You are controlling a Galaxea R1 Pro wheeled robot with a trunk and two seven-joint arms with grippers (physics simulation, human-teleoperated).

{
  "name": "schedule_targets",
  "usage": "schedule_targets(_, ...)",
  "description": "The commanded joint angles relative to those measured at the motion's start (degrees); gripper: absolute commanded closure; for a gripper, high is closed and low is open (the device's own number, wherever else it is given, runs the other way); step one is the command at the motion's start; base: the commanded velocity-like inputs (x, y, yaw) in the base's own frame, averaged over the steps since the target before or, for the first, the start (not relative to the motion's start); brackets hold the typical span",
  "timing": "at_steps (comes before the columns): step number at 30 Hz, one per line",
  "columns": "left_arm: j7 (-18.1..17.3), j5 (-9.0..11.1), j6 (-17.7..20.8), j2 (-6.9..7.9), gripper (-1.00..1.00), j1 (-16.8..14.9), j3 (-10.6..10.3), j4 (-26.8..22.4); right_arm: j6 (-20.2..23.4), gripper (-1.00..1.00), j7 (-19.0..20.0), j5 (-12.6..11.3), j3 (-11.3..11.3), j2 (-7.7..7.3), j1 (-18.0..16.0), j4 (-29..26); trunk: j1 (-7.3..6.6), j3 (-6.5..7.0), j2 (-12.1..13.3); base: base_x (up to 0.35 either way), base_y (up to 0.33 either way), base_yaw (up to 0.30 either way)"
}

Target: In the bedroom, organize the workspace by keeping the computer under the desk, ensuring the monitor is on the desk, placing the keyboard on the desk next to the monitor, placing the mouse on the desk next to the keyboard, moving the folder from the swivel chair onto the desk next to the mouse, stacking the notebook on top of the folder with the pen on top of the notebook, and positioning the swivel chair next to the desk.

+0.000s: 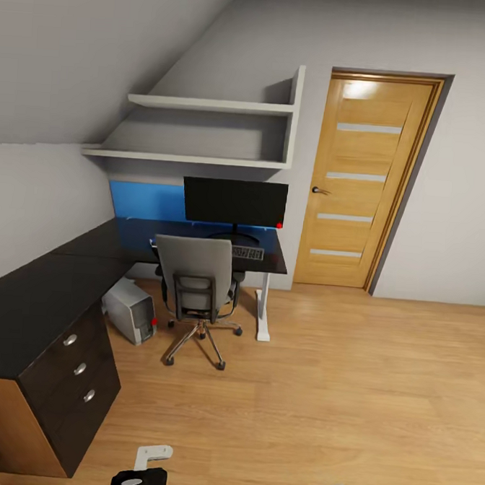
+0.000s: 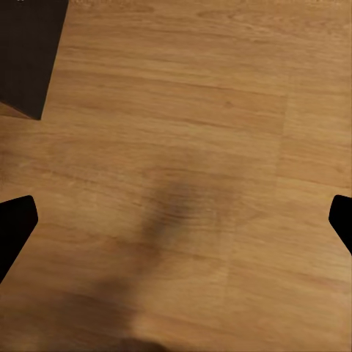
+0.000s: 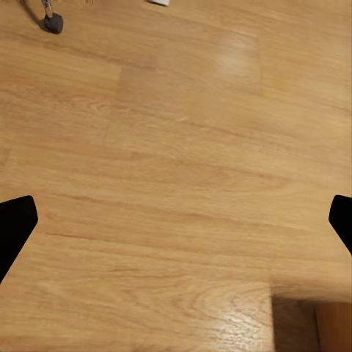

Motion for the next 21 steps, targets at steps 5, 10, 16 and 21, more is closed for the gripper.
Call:
schedule_targets(5,0.2,0.6,-0.1,-0.01,-1.00,0.0,-0.5,0.0,0.0,-1.00,-0.6,0.6,0.2,0.02,-0.1,0.1,-1.10,0.84,2.0,0.000,0.000,0.000)
schedule_targets(10,0.2,0.6,-0.1,-0.03,-1.00,0.0,-0.5,0.0,0.0,-1.00,-0.6,0.6,0.2,0.02,-0.1,0.1,-2.20,1.73,4.0,0.000,0.000,0.000)
schedule_targets(16,0.2,0.5,-0.1,-0.09,-1.00,0.0,-0.5,0.0,0.0,-1.00,-0.6,0.6,0.2,0.02,-0.1,0.1,-3.52,2.81,6.4,0.000,0.000,0.000)
schedule_targets(21,0.2,0.5,-0.1,-0.05,-1.00,0.0,-0.5,0.0,0.0,-1.00,-0.6,0.6,0.2,0.02,-0.1,0.1,-4.62,3.71,8.4,0.000,0.000,0.000)
